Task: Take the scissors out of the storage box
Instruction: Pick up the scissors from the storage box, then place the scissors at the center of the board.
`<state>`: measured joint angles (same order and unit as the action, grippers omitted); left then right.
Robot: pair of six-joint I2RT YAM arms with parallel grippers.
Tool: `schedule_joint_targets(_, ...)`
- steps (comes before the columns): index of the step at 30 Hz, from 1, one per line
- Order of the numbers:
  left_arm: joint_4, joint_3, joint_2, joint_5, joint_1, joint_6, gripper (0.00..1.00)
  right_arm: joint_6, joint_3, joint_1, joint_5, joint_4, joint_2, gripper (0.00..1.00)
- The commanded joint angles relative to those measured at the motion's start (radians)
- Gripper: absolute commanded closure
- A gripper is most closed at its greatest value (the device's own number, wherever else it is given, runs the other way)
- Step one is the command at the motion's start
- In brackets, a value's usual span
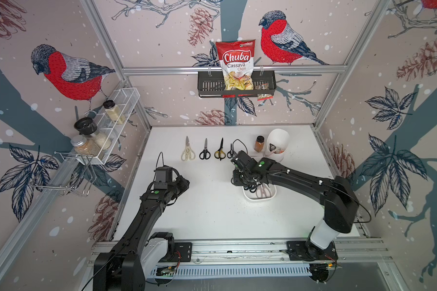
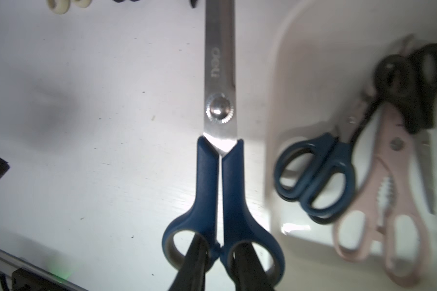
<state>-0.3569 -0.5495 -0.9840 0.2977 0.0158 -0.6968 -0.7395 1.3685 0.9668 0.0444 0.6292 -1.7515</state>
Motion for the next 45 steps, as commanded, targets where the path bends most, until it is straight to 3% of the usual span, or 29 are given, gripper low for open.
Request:
schedule_joint_targets(1, -0.040, -0.001, -0.005, 0.041, -0.055, 0.062, 0.69, -0.028, 0.119, 0.059, -0.037, -0.094, -0.116, 0.87)
schedule_joint_targets(9, -0.057, 0.002, 0.005, 0.005, -0.131, 0.041, 0.68, -0.064, 0.485, 0.121, -0.106, -0.115, -0.462, 0.87)
schedule_joint_targets(15, -0.093, -0.064, 0.024, -0.086, -0.185, 0.104, 0.68, -0.110, 0.622, 0.134, -0.166, -0.124, -0.606, 0.86)
schedule_joint_targets(22, -0.090, -0.084, 0.071, -0.155, -0.189, 0.164, 0.67, -0.159, 0.635, 0.150, -0.249, -0.213, -0.683, 0.85)
schedule_joint_targets(31, -0.071, -0.071, 0.073, -0.138, -0.188, 0.174, 0.66, -0.241, 0.647, 0.151, -0.277, -0.222, -0.725, 0.80)
schedule_joint_targets(35, -0.069, -0.071, 0.074, -0.127, -0.188, 0.178, 0.66, -0.263, 0.660, 0.152, -0.279, -0.202, -0.745, 0.77)
schedule_joint_targets(39, -0.070, -0.071, 0.081, -0.127, -0.189, 0.177, 0.66, -0.267, 0.699, 0.151, -0.257, -0.155, -0.761, 0.68)
schedule_joint_targets(45, -0.074, -0.070, 0.089, -0.126, -0.188, 0.177, 0.66, -0.268, 0.713, 0.150, -0.250, -0.142, -0.764, 0.67)
